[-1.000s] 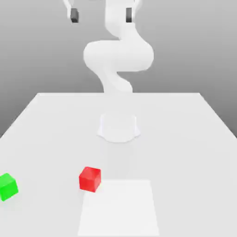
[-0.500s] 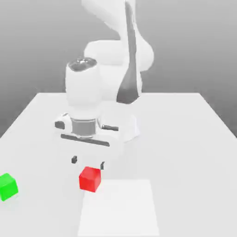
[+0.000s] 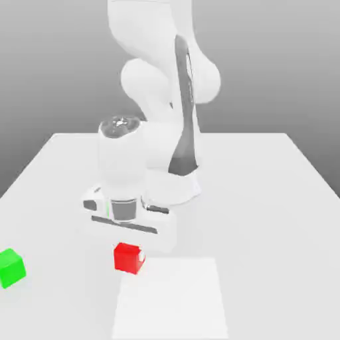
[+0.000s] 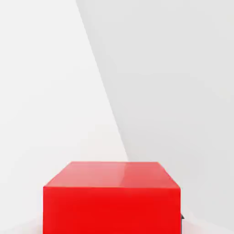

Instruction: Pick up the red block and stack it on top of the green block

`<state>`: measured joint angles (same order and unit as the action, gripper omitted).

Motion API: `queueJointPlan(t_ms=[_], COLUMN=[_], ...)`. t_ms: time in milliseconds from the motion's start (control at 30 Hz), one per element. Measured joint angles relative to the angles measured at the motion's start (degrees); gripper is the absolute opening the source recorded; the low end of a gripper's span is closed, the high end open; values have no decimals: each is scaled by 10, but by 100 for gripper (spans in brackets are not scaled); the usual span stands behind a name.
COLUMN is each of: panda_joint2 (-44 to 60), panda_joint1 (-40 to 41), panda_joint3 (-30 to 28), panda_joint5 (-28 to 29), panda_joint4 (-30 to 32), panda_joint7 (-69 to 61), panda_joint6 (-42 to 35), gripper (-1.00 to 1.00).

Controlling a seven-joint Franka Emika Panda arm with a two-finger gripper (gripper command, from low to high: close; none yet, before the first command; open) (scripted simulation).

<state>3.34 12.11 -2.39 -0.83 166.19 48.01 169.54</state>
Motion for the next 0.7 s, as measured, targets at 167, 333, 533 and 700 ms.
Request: queueJointPlan(t_ms=[167, 333, 533, 700], panda_joint2=[-74, -33, 29, 118], panda_joint1=[15, 91, 176, 201], panda_joint3=[-12, -52, -101, -92], panda_joint5=[9, -16, -26, -65], panda_joint4=[-7, -103, -227, -259], panda_joint7=[13, 33, 73, 56], panda_joint6=[-82, -137, -201, -146], gripper=[-100, -100, -100, -100])
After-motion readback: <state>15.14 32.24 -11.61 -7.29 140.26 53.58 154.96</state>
